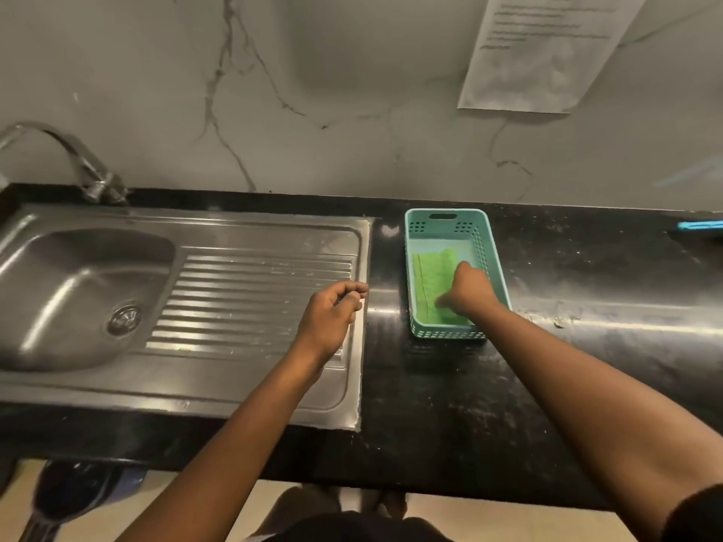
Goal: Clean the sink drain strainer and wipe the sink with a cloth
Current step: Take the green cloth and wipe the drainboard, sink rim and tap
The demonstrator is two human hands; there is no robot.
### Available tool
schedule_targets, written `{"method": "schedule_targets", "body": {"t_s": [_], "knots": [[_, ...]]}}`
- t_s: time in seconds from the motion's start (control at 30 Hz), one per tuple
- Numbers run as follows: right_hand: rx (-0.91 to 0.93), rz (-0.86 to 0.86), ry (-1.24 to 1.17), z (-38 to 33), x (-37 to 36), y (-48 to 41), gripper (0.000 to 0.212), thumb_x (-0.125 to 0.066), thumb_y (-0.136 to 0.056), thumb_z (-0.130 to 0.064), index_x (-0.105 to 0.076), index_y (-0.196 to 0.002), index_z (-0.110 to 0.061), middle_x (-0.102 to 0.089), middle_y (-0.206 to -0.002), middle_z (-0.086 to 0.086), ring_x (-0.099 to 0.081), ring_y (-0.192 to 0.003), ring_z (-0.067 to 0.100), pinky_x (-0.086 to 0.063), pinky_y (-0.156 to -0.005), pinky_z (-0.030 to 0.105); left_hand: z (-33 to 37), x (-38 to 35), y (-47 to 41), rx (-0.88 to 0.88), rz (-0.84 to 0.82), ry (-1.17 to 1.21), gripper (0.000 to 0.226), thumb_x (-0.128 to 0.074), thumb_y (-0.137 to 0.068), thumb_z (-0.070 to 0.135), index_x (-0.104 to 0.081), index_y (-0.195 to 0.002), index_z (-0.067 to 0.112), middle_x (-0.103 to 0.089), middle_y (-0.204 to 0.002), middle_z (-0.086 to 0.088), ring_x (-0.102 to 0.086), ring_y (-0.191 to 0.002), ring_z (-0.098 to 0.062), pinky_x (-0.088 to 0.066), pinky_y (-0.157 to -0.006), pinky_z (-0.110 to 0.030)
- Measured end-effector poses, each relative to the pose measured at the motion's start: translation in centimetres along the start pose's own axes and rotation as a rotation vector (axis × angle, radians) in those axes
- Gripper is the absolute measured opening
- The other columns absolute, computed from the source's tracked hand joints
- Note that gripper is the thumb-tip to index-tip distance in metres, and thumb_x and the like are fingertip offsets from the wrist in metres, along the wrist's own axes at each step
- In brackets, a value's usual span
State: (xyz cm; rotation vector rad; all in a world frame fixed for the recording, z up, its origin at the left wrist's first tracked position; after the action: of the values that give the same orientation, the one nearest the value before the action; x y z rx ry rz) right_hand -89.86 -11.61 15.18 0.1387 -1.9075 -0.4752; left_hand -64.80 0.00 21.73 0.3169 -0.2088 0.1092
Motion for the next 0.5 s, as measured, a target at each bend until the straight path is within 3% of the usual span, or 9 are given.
{"method": "schedule_targets", "body": {"t_s": [0.1,0.17,0.23,0.33,0.5], "knots": [[0.004,0.054,-0.138,-0.3,0.4,-0.1,0.043,-0.082,-0.081,-0.015,-0.057,-0.114,-0.004,-0.066,-0.115,0.016,-0.061,-0.094,0.034,-0.049,-0.071,0.037,-0.4,1.1,0.6,0.008,0.035,0.025,0.026,-0.051,-0.105,0.015,-0.073,-0.118,0.018,-0.074,-0.117,-0.003,-0.069,-0.114,-0.024,-0.055,-0.103,-0.048],[0.035,0.103,-0.301,-0.8,1.2,0.1,0.032,-0.073,-0.082,-0.011,-0.067,-0.111,0.002,-0.072,-0.108,0.02,-0.069,-0.098,0.039,-0.059,-0.079,0.043,-0.8,1.9,0.8,0.014,0.061,0.045,0.024,-0.052,-0.105,0.016,-0.073,-0.115,0.022,-0.074,-0.116,-0.002,-0.069,-0.113,-0.022,-0.056,-0.103,-0.046],[0.059,0.151,-0.498,-1.6,2.5,0.9,0.014,-0.063,-0.084,-0.013,-0.071,-0.09,-0.003,-0.074,-0.088,0.018,-0.073,-0.085,0.038,-0.063,-0.074,0.047,-1.2,2.8,1.0,0.015,0.088,0.069,0.024,-0.052,-0.105,0.015,-0.074,-0.113,0.022,-0.075,-0.115,-0.004,-0.07,-0.112,-0.022,-0.056,-0.103,-0.045],[0.097,0.254,-0.69,-3.3,5.0,2.3,0.016,-0.053,-0.082,-0.024,-0.062,-0.076,-0.012,-0.064,-0.069,0.004,-0.061,-0.067,0.026,-0.047,-0.058,0.033,-2.1,4.3,1.3,0.009,0.117,0.072,0.024,-0.053,-0.105,0.018,-0.074,-0.115,0.024,-0.076,-0.114,0.002,-0.071,-0.108,-0.014,-0.058,-0.099,-0.037],[0.246,0.25,-0.765,-8.8,6.9,3.2,0.025,-0.058,-0.097,-0.029,-0.074,-0.094,-0.01,-0.077,-0.089,0.01,-0.075,-0.086,0.029,-0.061,-0.079,0.045,-3.7,6.8,1.5,0.007,0.133,0.092,0.023,-0.053,-0.106,0.018,-0.074,-0.113,0.026,-0.077,-0.113,0.005,-0.071,-0.108,-0.011,-0.057,-0.094,-0.031]]}}
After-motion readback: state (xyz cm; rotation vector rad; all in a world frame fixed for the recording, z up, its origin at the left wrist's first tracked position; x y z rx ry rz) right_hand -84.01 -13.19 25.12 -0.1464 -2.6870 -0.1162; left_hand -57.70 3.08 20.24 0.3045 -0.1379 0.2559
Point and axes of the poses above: each hand's wrist, its own y-axis away from the middle knuckle, its own x-axis out of the back of the hand, z = x × y, the point moved 5 cm from there along -y, towards the middle knuckle
